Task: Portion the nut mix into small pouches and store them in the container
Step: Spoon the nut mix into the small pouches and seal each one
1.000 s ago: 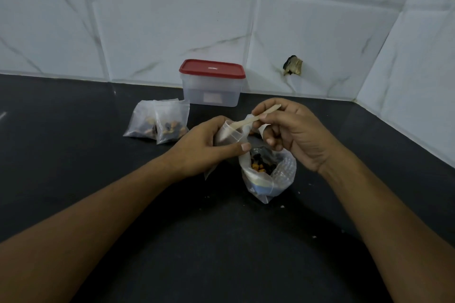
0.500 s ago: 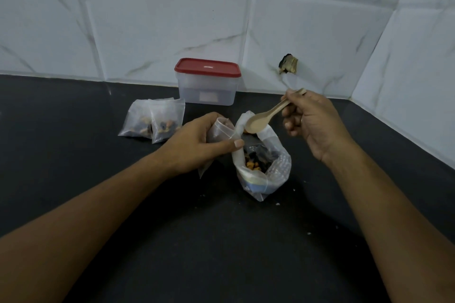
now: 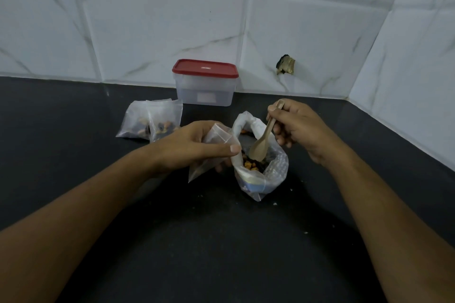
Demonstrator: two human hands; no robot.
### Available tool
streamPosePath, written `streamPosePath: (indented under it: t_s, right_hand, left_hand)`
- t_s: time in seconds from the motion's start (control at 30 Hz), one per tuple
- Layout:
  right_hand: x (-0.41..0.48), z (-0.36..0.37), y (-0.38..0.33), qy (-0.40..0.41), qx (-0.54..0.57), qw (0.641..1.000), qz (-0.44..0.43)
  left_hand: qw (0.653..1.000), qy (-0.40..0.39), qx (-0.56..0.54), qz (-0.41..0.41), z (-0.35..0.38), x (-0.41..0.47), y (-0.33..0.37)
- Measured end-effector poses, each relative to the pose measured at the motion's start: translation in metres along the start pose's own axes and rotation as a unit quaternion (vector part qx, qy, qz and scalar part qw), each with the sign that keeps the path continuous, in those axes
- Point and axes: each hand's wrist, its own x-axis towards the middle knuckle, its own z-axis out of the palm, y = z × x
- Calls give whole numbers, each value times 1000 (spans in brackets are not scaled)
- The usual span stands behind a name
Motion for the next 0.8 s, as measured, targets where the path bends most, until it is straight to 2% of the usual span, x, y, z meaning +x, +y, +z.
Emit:
streamPosePath:
  t_s: [0.33,0.5,0.8]
  right_hand:
    - [2,6,7,-46,30,993,104]
    - [3,9,12,-8,79,983,168]
    - [6,5,14,24,134,973,186]
  left_hand:
    - [1000,3,-16,3,1,2,-2]
    - [1000,6,-13,6,2,1,-3]
    - [1000,29,-12,6,3,5,-6]
